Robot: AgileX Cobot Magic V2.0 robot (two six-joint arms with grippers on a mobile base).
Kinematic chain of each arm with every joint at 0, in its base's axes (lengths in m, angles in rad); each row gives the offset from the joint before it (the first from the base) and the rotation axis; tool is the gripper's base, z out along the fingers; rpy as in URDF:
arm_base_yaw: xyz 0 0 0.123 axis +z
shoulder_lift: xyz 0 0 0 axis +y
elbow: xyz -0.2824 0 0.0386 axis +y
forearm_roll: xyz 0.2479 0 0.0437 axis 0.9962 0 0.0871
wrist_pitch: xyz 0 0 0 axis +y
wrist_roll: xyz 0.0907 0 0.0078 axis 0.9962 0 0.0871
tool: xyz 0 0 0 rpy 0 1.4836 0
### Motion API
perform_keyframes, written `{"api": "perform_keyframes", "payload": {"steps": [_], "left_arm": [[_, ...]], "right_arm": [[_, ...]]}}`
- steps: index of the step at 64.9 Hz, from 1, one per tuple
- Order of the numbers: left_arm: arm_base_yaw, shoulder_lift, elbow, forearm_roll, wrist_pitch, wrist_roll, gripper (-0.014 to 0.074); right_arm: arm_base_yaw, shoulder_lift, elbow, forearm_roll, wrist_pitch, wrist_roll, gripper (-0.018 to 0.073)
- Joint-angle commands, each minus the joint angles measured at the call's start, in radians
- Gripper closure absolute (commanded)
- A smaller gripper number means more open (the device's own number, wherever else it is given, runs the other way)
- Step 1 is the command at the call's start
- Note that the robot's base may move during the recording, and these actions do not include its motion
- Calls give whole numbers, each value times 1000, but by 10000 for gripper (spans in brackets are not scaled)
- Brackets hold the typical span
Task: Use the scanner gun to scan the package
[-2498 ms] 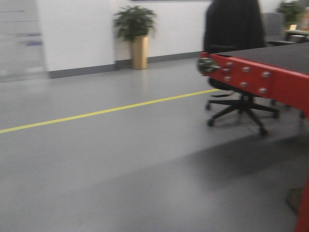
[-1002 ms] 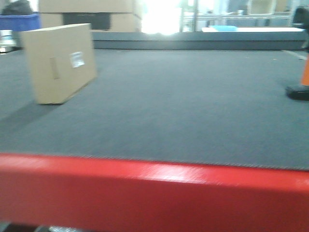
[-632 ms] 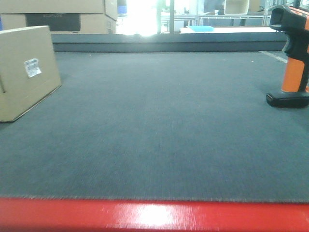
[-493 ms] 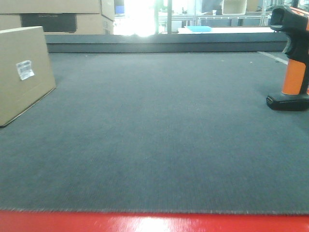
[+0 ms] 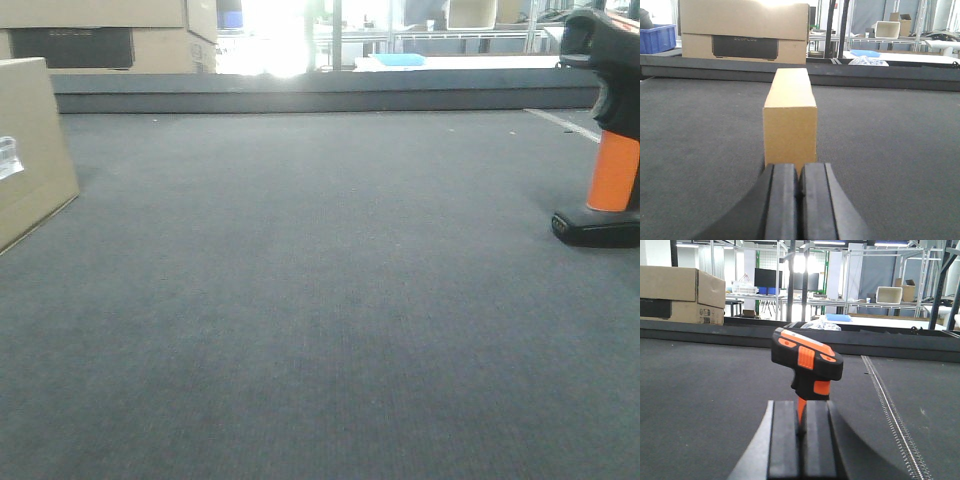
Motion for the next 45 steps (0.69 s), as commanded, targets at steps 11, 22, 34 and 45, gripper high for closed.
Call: {"api": "perform_keyframes", "payload": {"steps": [11, 22, 34, 45], "left_arm": [[0, -4, -2, -5, -12, -11, 707], [0, -4, -2, -5, -12, -11, 707], [0, -4, -2, -5, -12, -11, 707], [0, -4, -2, -5, -12, -11, 707]], "right_arm": [[1, -3, 0, -5, -22, 0, 721], [1, -3, 0, -5, -22, 0, 721], [1, -3, 0, -5, -22, 0, 721], [1, -3, 0, -5, -22, 0, 721]]}}
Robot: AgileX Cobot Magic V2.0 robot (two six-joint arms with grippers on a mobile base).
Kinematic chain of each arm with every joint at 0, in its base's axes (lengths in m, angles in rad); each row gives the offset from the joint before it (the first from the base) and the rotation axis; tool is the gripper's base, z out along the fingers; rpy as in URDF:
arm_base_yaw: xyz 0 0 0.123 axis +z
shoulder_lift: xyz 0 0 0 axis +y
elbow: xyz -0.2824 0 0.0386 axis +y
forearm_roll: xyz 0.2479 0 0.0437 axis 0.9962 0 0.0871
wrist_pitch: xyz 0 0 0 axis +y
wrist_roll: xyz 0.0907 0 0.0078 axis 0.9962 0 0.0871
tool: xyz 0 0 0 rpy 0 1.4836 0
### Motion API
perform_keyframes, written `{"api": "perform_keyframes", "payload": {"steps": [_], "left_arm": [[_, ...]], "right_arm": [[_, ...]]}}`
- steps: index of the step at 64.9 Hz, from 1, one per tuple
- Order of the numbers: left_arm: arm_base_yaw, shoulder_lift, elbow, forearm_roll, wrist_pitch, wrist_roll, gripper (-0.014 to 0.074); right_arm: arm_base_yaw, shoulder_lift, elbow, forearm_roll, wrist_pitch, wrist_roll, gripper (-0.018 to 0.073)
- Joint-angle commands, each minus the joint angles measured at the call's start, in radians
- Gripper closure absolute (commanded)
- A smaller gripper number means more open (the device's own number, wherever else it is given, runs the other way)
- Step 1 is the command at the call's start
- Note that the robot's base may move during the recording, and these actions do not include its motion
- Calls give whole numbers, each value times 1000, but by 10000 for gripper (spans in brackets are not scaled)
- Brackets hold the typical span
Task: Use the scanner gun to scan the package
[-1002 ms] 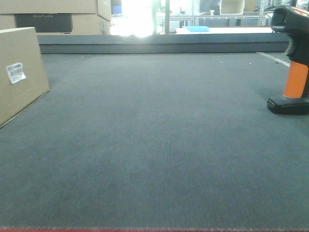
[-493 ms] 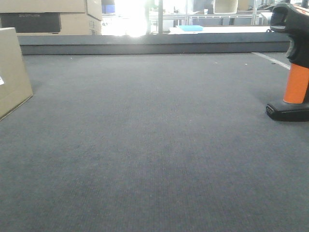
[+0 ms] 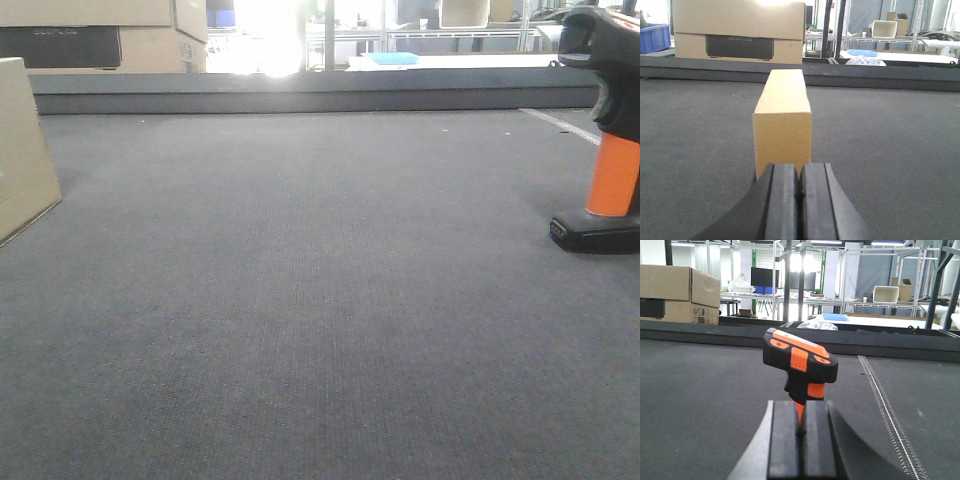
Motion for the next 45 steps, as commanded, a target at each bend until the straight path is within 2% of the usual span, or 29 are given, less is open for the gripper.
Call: {"api": "perform_keyframes", "payload": {"steps": [1, 37, 42, 45], "left_arm": [[0, -4, -2, -5, -12, -11, 707], [0, -4, -2, 0, -14, -11, 707], [0, -4, -2, -45, -75, -11, 707], [0, -4, -8, -56, -65, -11, 707]], "right_arm": [[1, -3, 0, -5, -22, 0, 721], [1, -3, 0, -5, -22, 0, 721], [1, -3, 0, -5, -22, 0, 721], [1, -3, 0, -5, -22, 0, 721]]}}
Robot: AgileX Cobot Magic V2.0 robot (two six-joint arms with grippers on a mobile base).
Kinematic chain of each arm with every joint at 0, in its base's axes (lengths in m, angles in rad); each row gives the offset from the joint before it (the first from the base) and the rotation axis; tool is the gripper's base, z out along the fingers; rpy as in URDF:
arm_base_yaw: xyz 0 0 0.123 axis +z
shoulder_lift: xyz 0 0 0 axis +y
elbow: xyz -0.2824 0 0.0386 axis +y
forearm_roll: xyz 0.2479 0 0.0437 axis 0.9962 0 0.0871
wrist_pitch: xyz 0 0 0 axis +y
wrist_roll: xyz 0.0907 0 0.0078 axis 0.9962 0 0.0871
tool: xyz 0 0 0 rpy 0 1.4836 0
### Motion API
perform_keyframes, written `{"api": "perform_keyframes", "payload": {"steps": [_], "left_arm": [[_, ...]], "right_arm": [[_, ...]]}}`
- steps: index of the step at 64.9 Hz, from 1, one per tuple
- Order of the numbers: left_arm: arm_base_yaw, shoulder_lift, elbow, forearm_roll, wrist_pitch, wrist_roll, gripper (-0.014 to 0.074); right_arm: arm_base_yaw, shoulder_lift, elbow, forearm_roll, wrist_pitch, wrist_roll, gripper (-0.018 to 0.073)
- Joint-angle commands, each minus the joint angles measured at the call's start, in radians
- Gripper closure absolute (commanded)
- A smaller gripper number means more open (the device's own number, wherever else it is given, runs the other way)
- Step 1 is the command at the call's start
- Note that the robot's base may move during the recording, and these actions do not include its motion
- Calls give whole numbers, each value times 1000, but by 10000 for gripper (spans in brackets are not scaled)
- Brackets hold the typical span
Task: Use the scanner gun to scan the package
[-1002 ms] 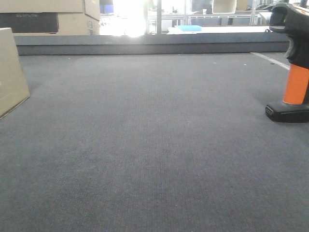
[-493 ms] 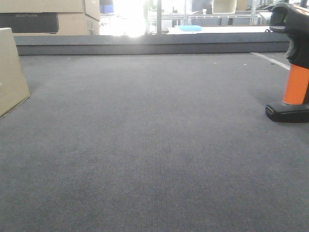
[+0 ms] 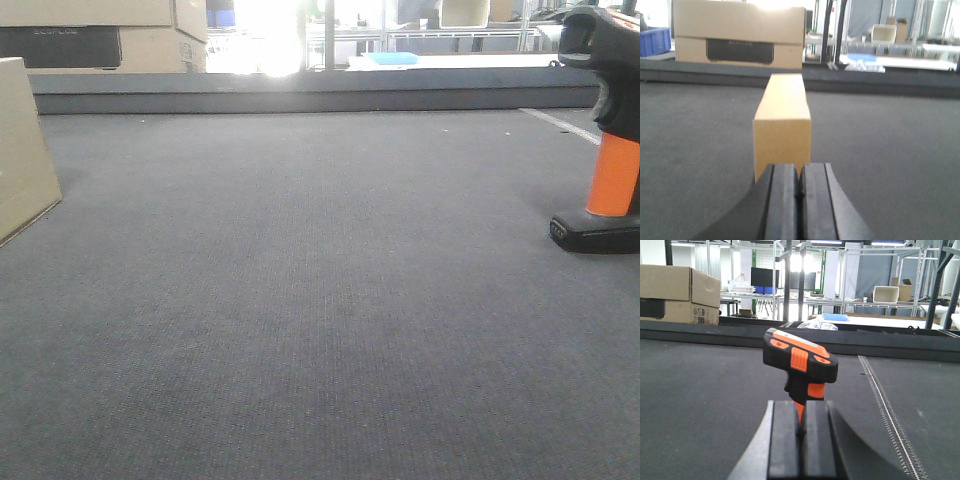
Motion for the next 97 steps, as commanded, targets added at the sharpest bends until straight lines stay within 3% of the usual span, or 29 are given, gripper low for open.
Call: {"api": "perform_keyframes", "payload": {"steps": [1, 17, 33, 44, 61, 78, 84, 97], "left_arm": [[0, -4, -17, -29, -29, -11, 707], [0, 96, -268, -29, 178, -11, 707], [0, 437, -580, -10, 373, -11, 707], [0, 674, -774, -1, 457, -11, 707], [0, 945, -966, 153, 494, -7, 707], [0, 1195, -1146, 108, 655, -7, 699], [0, 1248, -1186, 79, 671, -7, 569], [0, 1272, -1197, 78, 642, -10, 104]], "right_arm": [[1, -3, 0, -5, -22, 0, 721], [1, -3, 0, -5, -22, 0, 721], [1, -3, 0, -5, -22, 0, 721], [1, -3, 0, -5, -22, 0, 721], [1, -3, 0, -5, -22, 0, 721], [1, -3, 0, -5, -22, 0, 721], [1, -3, 0, -5, -22, 0, 721], [1, -3, 0, -5, -22, 0, 721]]}}
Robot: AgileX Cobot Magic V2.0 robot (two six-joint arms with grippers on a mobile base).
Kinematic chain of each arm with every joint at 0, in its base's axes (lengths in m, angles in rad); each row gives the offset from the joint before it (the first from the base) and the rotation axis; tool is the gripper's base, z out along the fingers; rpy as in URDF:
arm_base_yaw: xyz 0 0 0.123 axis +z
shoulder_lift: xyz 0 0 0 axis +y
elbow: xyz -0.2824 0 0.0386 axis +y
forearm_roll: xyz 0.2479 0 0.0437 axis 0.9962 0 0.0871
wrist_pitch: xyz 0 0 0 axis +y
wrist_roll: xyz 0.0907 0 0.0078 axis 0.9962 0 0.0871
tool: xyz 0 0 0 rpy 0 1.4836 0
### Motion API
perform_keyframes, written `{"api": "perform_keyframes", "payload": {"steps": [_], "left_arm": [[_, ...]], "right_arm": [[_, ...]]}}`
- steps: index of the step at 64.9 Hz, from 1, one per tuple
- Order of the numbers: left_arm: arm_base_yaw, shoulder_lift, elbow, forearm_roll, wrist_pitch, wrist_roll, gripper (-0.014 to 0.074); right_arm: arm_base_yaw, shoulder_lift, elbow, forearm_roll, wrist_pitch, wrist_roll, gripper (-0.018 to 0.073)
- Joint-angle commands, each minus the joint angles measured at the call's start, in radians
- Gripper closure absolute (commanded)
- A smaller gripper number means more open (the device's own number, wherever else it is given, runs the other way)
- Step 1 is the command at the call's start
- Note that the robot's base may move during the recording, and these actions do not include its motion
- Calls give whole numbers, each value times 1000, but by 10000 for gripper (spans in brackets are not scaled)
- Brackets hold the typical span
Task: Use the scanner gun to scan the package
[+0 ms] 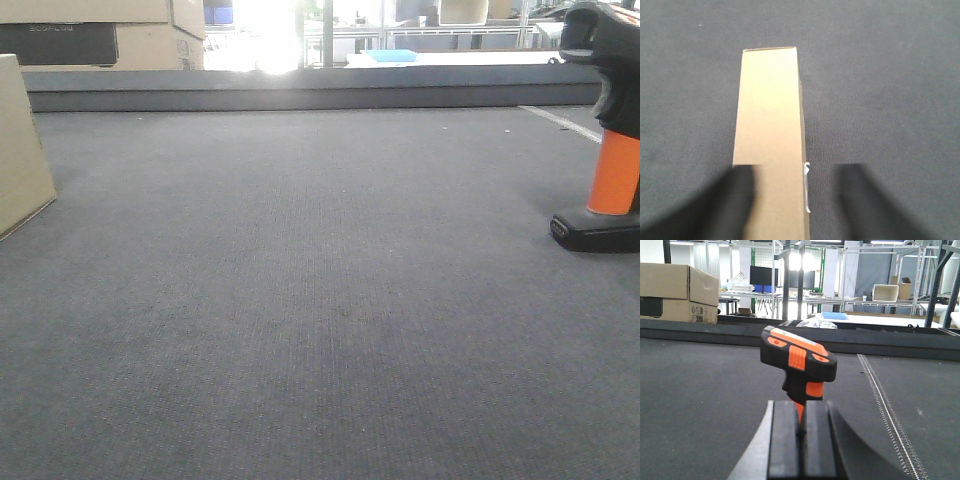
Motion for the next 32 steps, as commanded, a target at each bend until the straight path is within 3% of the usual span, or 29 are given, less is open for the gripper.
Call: {"api": "perform_keyframes", "payload": {"steps": [1, 6, 19, 32], "left_arm": [[2, -3, -10, -8, -21, -10, 68], [2, -3, -10, -4, -21, -10, -22], [4, 44, -10, -2, 1, -36, -2], [83, 96, -10, -8, 52, -63, -2]], "right_arm": [[1, -3, 0, -5, -22, 0, 721], [1, -3, 0, -5, -22, 0, 721], [1, -3, 0, -5, -22, 0, 721], [1, -3, 0, -5, -22, 0, 721]]}}
